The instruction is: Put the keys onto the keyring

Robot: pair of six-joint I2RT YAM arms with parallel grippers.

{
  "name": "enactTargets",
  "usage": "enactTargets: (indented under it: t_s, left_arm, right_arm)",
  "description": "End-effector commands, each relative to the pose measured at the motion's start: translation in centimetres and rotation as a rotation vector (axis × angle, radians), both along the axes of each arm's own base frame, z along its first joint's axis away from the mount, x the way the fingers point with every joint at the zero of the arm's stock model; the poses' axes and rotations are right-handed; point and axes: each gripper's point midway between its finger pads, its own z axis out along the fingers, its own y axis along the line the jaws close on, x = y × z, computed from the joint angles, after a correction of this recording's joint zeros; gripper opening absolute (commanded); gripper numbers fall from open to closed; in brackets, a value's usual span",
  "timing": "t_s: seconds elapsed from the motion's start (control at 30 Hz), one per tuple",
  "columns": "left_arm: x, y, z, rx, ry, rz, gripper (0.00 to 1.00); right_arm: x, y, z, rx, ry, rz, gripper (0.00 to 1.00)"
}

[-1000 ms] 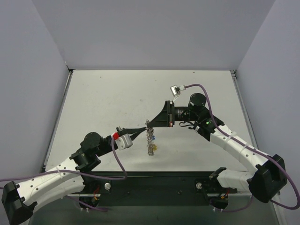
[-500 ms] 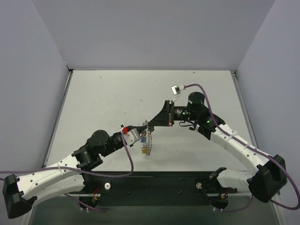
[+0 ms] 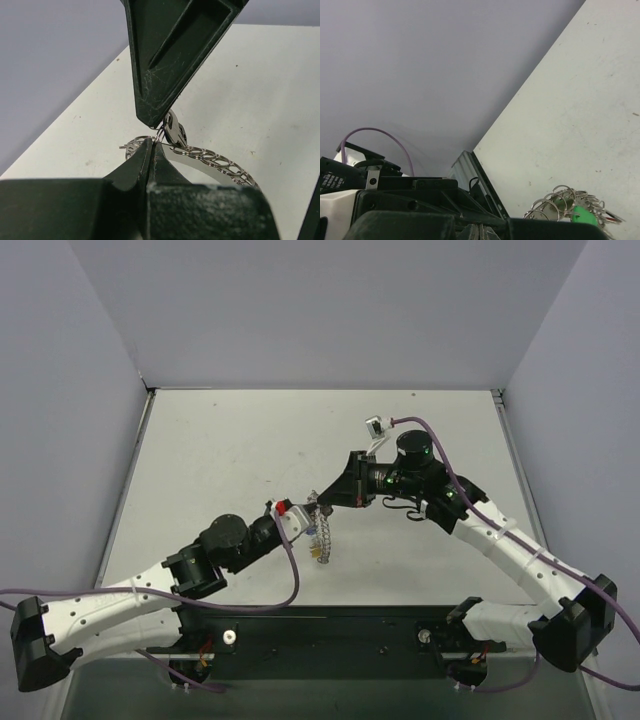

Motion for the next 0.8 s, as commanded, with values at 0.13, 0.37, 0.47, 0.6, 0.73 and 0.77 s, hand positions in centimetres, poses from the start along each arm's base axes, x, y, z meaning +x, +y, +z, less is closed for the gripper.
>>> enactTargets:
  t_s: [0.13, 0.37, 0.47, 0.6, 0.73, 0.77]
  left_arm:
    - [2.1, 0.4, 8.2, -0.232, -0.126, 0.148, 0.0]
    - [3.2, 0.4, 9.1, -0.21, -0.157, 0.225, 0.0]
    - [3.4, 0.6, 9.7, -0.269, -0.155, 0.25, 0.0]
    - [3.5, 0.7, 10.5, -0.339, -0.155, 0.258, 0.0]
    - [2.9, 0.2, 11.8, -0.409, -0.164, 0.216, 0.0]
    - [2.8, 0.0, 11.9, -0.412, -0.164, 0.204, 0.0]
  right_arm:
    - [-2.0, -0.1, 3.8, -0.028, -0.105, 0.055, 0.0]
    - [-1.3, -0.3, 4.6, -0.072, -0.119, 0.03, 0.0]
    - [-1.0, -0.3, 4.7, -0.082, -0.122, 0.019, 0.0]
    - [-0.9, -0.6, 4.7, -0.102, -0.128, 0.001, 0.0]
    - [-0.9, -0.7, 4.2, -0.144, -0.147, -0.011, 0.01]
    - [-0.8, -0.9, 3.9, -0.163, -0.146, -0.024, 0.01]
